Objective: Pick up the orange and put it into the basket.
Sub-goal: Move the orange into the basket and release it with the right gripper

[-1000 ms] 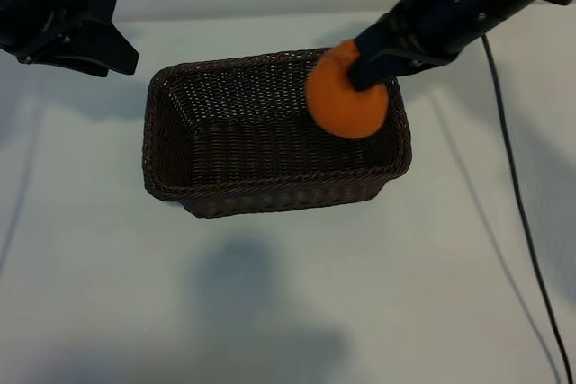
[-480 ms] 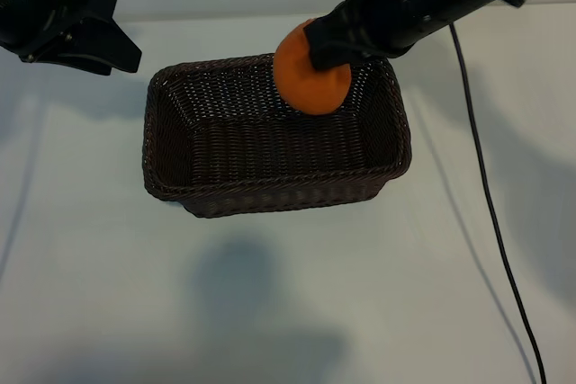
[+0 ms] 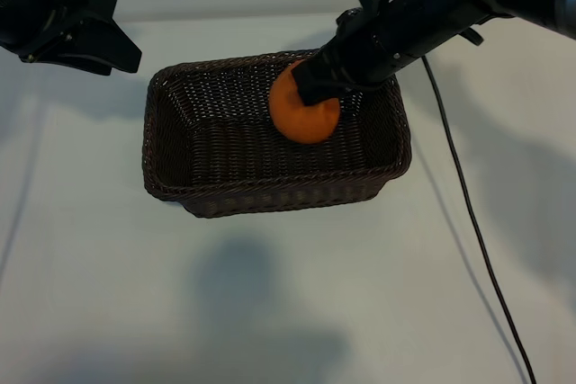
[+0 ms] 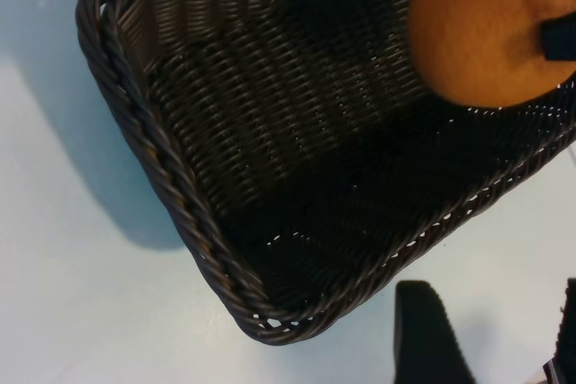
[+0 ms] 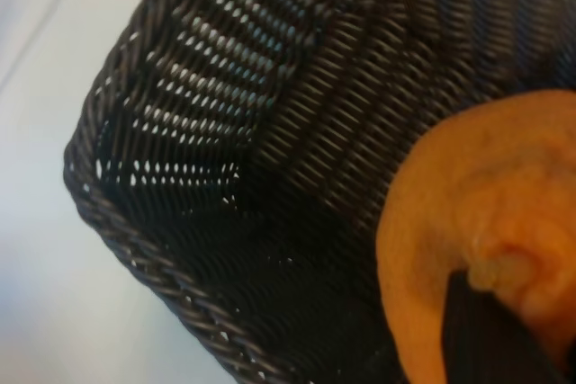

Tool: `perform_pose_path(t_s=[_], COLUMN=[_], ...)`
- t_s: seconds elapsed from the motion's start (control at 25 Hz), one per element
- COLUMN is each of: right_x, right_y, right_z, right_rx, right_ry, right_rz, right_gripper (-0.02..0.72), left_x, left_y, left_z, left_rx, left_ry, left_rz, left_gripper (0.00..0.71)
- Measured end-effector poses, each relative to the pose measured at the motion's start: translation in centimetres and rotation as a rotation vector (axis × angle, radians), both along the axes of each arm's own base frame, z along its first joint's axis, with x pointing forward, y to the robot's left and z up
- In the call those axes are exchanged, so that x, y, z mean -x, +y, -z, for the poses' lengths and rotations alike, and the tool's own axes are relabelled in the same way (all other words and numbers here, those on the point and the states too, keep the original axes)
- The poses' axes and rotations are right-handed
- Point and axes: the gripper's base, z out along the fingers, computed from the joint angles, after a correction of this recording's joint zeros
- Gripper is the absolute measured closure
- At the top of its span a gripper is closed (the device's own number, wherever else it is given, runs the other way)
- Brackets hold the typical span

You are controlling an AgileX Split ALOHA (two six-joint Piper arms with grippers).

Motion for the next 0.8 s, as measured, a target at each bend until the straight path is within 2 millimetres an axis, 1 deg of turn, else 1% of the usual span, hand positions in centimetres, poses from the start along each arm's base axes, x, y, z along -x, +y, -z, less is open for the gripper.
perform_pose_path(t_s=[0.16, 0.24, 0.52, 0.6, 0.8], right_x=[0.5, 0.6, 0.6, 0.4, 0.0], right_y=[1.2, 1.5, 1.3, 1.3, 1.5], right_z=[0.0, 0.0, 0.3, 0.9, 3.0], right_rx=[0.016, 0.027, 0.084, 0.088, 0.104], right_ry=[-0.047, -0.057, -0.078, -0.067, -0.017], right_rz=[-0.065, -0.084, -0.110, -0.109, -0.111], right_gripper=[0.660, 0.660, 0.660, 0.660, 0.660], left_x=[0.0, 0.0, 0.0, 0.0, 0.0], left_y=[0.0, 0.0, 0.0, 0.0, 0.0], left_z=[0.0, 0.0, 0.0, 0.0, 0.0], left_rx=[0.000, 0.000, 0.000, 0.000, 0.000], left_ry=[0.000, 0.000, 0.000, 0.000, 0.000], left_rz=[0.000, 0.000, 0.000, 0.001, 0.001], left_gripper=[0.305, 0.305, 0.305, 0.305, 0.305])
